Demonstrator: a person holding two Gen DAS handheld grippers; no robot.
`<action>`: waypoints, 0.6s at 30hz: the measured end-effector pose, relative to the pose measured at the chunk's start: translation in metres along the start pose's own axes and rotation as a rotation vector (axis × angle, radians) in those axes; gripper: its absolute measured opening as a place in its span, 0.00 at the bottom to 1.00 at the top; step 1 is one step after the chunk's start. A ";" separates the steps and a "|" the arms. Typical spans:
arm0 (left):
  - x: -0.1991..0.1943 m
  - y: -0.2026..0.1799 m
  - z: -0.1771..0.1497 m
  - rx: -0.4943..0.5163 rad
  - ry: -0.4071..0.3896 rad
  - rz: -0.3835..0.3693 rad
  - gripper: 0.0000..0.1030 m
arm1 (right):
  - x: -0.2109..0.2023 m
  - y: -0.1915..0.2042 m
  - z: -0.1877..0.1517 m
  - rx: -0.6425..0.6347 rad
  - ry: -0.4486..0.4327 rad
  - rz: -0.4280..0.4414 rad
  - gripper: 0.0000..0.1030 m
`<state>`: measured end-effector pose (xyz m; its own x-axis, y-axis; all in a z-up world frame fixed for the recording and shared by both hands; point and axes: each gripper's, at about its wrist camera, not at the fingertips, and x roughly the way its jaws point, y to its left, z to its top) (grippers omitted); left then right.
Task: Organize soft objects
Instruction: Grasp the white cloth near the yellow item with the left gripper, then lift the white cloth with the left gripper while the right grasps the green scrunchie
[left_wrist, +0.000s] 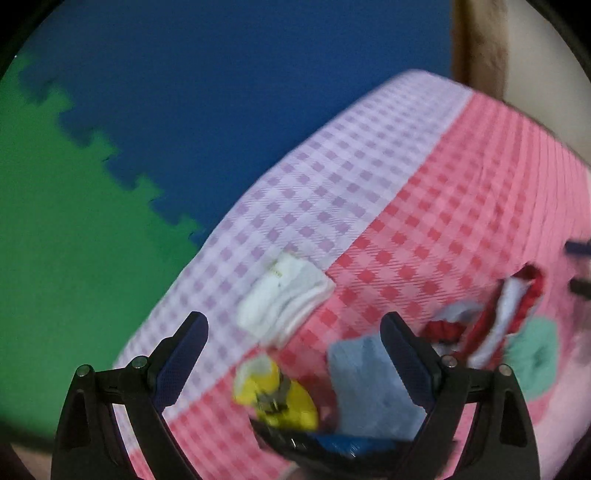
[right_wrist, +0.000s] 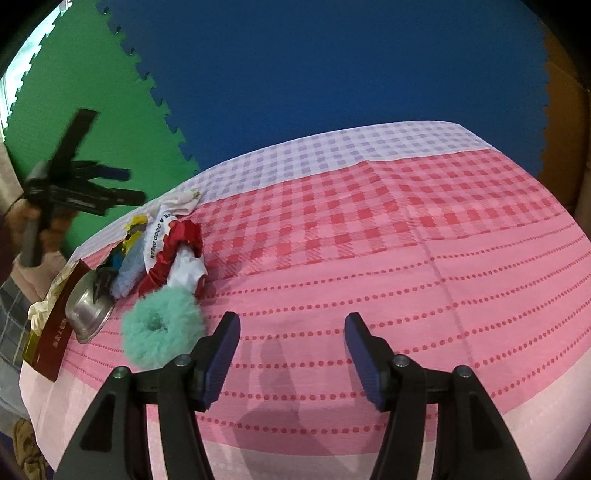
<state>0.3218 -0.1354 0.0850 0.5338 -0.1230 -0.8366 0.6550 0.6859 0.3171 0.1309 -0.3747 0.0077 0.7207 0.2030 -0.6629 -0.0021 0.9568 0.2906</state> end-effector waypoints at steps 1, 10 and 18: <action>0.011 -0.002 0.003 0.048 0.005 0.003 0.90 | 0.000 0.001 0.000 -0.001 0.001 0.005 0.59; 0.088 0.017 0.017 0.127 0.141 -0.021 0.65 | 0.001 -0.001 0.000 0.015 0.001 0.030 0.59; 0.116 0.029 0.024 0.039 0.179 0.010 0.20 | 0.008 -0.008 0.002 0.060 0.015 0.037 0.59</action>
<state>0.4159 -0.1469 0.0078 0.4390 0.0160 -0.8984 0.6723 0.6574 0.3403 0.1387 -0.3812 0.0014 0.7101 0.2419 -0.6612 0.0134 0.9343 0.3562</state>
